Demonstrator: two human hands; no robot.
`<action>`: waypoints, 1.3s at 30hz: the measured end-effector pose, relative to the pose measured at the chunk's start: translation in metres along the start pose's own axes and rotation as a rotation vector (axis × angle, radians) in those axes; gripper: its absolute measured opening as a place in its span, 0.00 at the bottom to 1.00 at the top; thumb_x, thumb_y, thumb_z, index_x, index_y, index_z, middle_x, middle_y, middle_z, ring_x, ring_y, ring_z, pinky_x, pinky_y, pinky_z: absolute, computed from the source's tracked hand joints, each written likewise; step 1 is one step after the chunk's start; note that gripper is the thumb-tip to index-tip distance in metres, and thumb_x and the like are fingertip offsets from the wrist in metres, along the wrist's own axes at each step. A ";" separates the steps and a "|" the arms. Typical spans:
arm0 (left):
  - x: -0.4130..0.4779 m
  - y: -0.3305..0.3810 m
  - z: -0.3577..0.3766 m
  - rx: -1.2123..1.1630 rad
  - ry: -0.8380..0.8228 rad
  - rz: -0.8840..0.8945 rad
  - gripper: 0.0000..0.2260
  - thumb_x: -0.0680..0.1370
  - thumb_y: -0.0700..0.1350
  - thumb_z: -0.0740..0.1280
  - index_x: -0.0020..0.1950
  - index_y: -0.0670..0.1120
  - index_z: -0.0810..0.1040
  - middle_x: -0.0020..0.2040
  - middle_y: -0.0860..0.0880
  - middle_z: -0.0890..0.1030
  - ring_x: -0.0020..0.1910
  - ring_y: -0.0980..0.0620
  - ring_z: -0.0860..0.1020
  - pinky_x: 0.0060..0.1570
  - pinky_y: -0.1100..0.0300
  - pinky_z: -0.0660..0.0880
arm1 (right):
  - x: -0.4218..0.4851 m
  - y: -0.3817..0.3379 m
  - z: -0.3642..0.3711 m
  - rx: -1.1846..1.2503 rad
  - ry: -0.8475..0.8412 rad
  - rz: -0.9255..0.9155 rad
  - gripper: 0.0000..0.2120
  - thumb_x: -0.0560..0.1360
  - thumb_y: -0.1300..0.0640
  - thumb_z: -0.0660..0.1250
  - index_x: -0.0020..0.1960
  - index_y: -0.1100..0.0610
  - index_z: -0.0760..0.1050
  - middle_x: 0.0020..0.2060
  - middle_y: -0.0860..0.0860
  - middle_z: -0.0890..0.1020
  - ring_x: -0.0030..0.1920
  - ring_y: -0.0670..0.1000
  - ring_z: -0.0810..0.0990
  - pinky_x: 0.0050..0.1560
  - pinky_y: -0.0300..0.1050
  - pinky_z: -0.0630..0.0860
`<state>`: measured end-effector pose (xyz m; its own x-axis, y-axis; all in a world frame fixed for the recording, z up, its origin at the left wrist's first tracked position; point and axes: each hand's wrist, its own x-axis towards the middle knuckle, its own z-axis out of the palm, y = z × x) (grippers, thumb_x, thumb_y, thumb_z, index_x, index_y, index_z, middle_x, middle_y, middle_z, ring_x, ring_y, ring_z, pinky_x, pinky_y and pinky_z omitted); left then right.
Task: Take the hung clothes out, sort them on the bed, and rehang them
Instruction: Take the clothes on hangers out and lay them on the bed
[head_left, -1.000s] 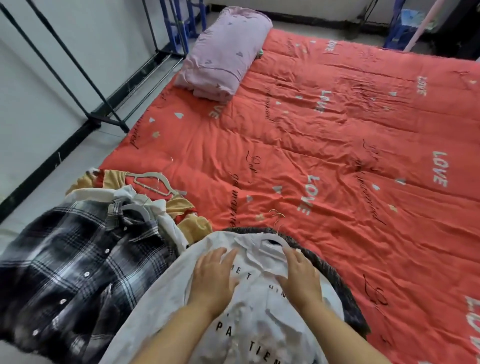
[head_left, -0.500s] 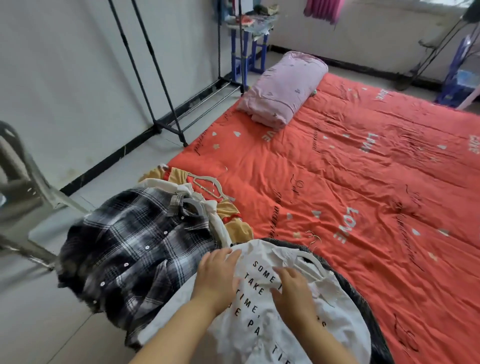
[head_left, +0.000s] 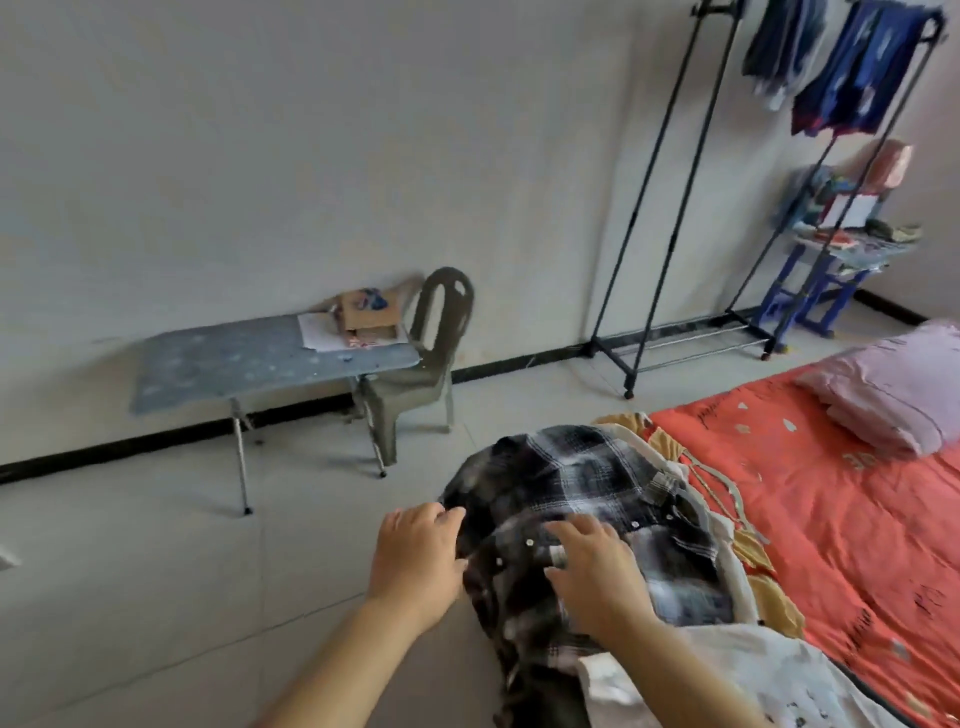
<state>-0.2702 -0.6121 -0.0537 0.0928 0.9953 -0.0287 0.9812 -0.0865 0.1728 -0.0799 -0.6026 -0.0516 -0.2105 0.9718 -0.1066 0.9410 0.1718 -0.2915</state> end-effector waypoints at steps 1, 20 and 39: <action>-0.012 -0.032 -0.009 -0.003 0.017 -0.052 0.21 0.77 0.51 0.63 0.70 0.51 0.66 0.65 0.52 0.71 0.65 0.49 0.68 0.64 0.56 0.60 | 0.008 -0.034 0.004 -0.005 -0.008 -0.058 0.23 0.77 0.51 0.63 0.71 0.47 0.64 0.66 0.47 0.68 0.67 0.51 0.65 0.66 0.46 0.63; -0.198 -0.424 -0.124 0.058 0.303 -0.954 0.24 0.79 0.53 0.59 0.73 0.51 0.59 0.70 0.51 0.67 0.69 0.51 0.64 0.71 0.52 0.54 | 0.102 -0.527 0.092 -0.069 -0.204 -1.011 0.24 0.77 0.50 0.63 0.71 0.46 0.63 0.66 0.43 0.67 0.67 0.46 0.65 0.68 0.41 0.61; -0.268 -0.709 -0.225 0.259 0.526 -1.384 0.23 0.71 0.57 0.70 0.64 0.53 0.73 0.60 0.53 0.75 0.61 0.53 0.73 0.65 0.55 0.63 | 0.154 -0.924 0.154 -0.029 -0.167 -1.579 0.23 0.77 0.50 0.62 0.71 0.45 0.63 0.67 0.44 0.67 0.66 0.47 0.67 0.66 0.40 0.61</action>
<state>-1.0286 -0.8075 0.0526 -0.9217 0.1916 0.3372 0.2472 0.9602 0.1300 -1.0225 -0.6361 0.0553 -0.9630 -0.2064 0.1734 -0.2381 0.9529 -0.1878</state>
